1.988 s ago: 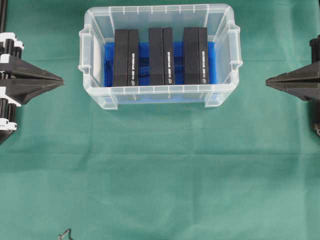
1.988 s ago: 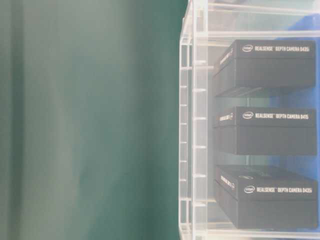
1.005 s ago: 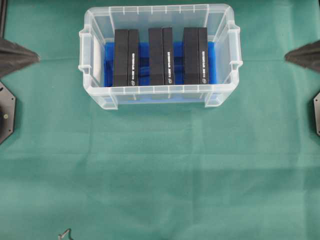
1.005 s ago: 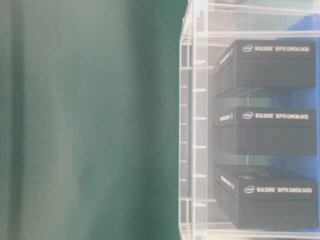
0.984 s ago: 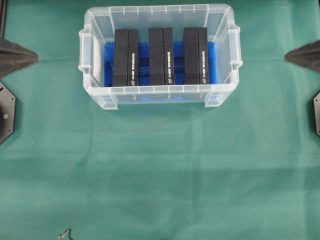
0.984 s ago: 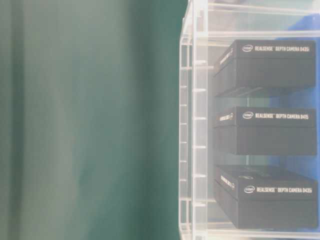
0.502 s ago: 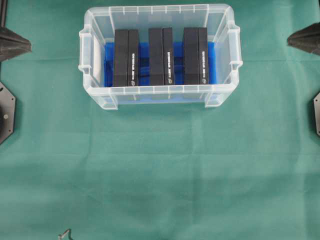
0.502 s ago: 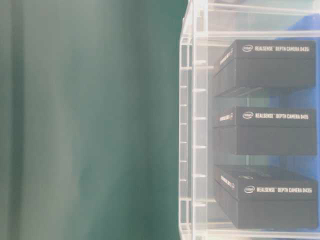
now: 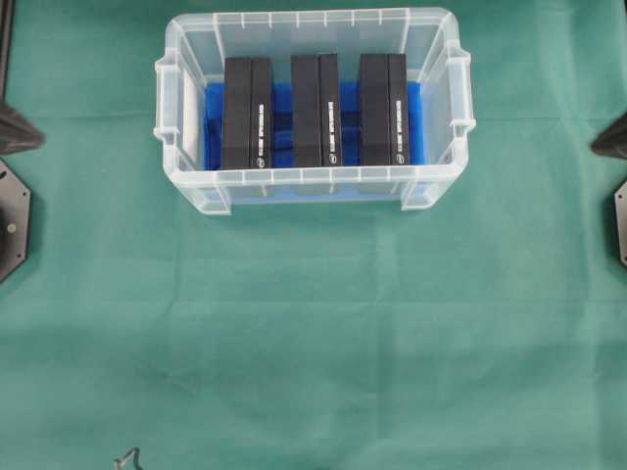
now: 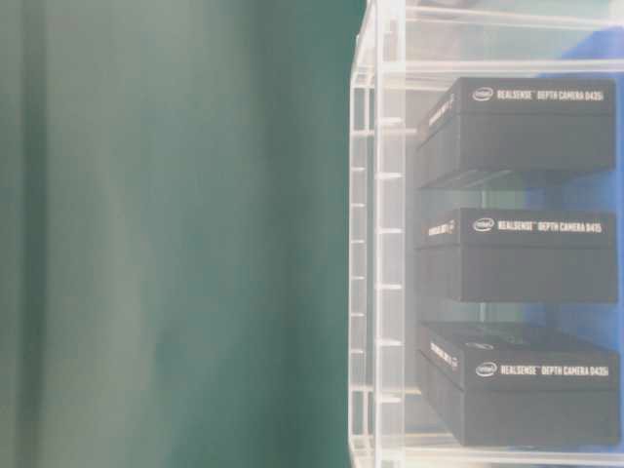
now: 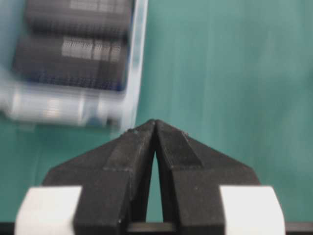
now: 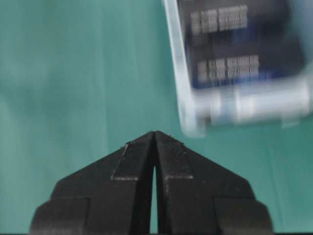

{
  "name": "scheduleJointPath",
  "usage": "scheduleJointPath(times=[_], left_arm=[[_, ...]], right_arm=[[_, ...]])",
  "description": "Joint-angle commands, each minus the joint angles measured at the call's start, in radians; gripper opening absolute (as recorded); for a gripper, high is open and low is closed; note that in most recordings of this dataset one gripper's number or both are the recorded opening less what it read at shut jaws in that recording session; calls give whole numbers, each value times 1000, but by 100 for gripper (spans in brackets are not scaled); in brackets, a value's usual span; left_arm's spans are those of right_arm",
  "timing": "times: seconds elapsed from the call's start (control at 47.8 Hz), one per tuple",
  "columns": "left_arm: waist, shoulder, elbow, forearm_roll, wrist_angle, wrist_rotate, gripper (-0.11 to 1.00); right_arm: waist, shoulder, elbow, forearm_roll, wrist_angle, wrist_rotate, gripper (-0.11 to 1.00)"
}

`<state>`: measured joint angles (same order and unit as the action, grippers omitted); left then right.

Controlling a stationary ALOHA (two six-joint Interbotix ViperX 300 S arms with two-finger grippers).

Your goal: Take the box out of the case with both arms.

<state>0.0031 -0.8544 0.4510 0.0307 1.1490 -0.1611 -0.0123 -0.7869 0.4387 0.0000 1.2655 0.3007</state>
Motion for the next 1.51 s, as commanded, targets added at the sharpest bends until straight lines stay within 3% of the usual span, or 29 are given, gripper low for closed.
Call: scheduleJointPath(times=[0.0, 0.063, 0.167, 0.523, 0.607, 0.712, 0.795, 0.879, 1.067, 1.235, 1.339, 1.486], left_arm=[[-2, 23, -61, 0, 169, -5, 0], [-8, 37, -81, -3, 268, -8, 0], [-14, 63, -95, -6, 387, -8, 0], [-14, 94, -98, -6, 403, -40, 0], [-12, 95, -98, -6, 405, -132, 0], [3, 97, -98, 3, 405, -318, 0], [11, 91, -97, 6, 407, -502, 0], [11, 87, -97, 9, 407, -657, 0], [12, 97, -98, 12, 410, -992, 0], [11, 104, -101, 6, 411, -1272, 0], [11, 101, -98, 8, 411, -1405, 0], [11, 101, -100, 11, 413, -1408, 0]], right_arm=[[-3, 21, -40, 2, 160, 17, 1], [-3, 40, -49, 2, 268, 18, 1], [-3, 60, -60, 2, 347, 18, 1], [-3, 81, -66, -17, 337, 23, 1], [-3, 83, -66, -20, 337, 40, 1], [-3, 86, -66, -29, 336, 101, 1], [-3, 86, -67, -40, 334, 187, 1], [-5, 87, -66, -60, 336, 327, 1], [-26, 114, -64, -112, 356, 798, 1], [-29, 121, -66, -129, 368, 1143, 1], [-29, 118, -64, -129, 368, 1236, 1], [-29, 121, -66, -132, 370, 1233, 1]])
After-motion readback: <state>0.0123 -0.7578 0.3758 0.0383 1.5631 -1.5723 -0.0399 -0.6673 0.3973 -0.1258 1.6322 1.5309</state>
